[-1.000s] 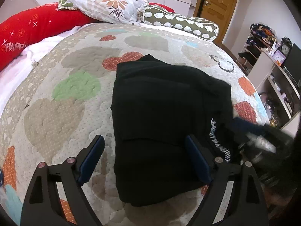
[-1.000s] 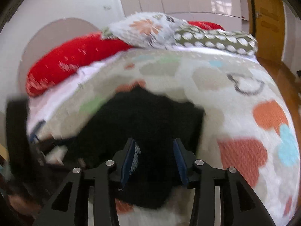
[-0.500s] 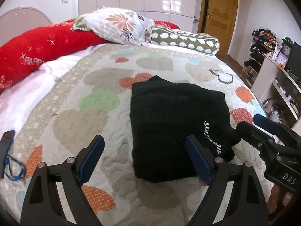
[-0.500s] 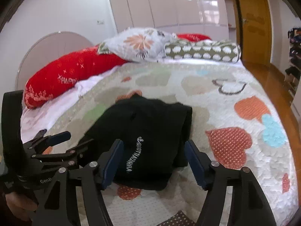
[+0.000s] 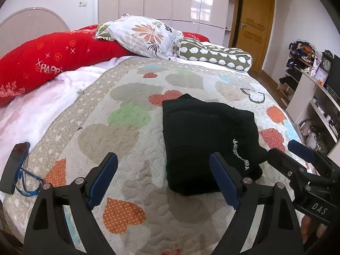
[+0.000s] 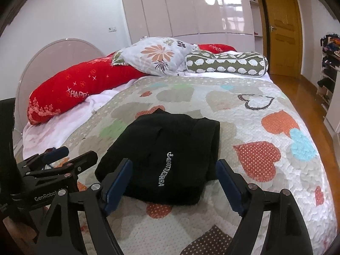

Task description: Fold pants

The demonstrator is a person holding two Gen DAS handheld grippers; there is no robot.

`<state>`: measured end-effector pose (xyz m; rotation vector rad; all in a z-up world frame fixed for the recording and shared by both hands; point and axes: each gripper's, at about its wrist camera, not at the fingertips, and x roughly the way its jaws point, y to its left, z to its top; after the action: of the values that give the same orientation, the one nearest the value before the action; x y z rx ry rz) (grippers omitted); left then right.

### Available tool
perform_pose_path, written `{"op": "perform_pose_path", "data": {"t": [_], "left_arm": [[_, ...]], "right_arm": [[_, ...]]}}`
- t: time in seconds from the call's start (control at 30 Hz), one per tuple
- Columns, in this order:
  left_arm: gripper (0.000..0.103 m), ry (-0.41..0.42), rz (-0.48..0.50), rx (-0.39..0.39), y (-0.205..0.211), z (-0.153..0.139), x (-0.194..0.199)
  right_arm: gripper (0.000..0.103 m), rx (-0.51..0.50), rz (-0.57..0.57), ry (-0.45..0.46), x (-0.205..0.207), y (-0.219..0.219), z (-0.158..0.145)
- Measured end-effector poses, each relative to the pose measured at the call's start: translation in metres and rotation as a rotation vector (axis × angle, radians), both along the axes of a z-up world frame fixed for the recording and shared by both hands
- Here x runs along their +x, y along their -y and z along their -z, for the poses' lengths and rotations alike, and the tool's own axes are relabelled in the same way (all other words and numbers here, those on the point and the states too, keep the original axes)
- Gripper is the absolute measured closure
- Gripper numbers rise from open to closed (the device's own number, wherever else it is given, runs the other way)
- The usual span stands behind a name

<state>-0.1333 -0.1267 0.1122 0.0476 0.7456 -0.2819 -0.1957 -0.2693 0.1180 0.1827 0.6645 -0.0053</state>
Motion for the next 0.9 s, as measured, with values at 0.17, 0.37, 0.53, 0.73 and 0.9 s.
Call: {"op": "perform_pose_path", "data": {"t": [0.17,0.37,0.53,0.73,0.9], "left_arm": [[0.014,0.007,-0.002,-0.001,-0.001,-0.002,-0.004],[0.014,0.029,0.0,0.013,0.001,-0.007,-0.009],[0.014,0.038,0.001,0.021,0.003,-0.008,-0.011],[0.014,0.034,0.008,0.033,0.008,-0.008,-0.013],[0.014,0.026,0.01,0.032,0.009,-0.007,-0.012]], "right_arm": [[0.02,0.006,0.005,-0.004,-0.005,0.002,0.0],[0.02,0.002,0.004,-0.017,-0.007,0.002,0.002],[0.02,0.006,0.005,-0.018,-0.008,0.002,0.003],[0.02,0.003,0.006,-0.025,-0.009,0.003,0.006],[0.02,-0.006,0.003,-0.034,-0.008,0.001,0.009]]}}
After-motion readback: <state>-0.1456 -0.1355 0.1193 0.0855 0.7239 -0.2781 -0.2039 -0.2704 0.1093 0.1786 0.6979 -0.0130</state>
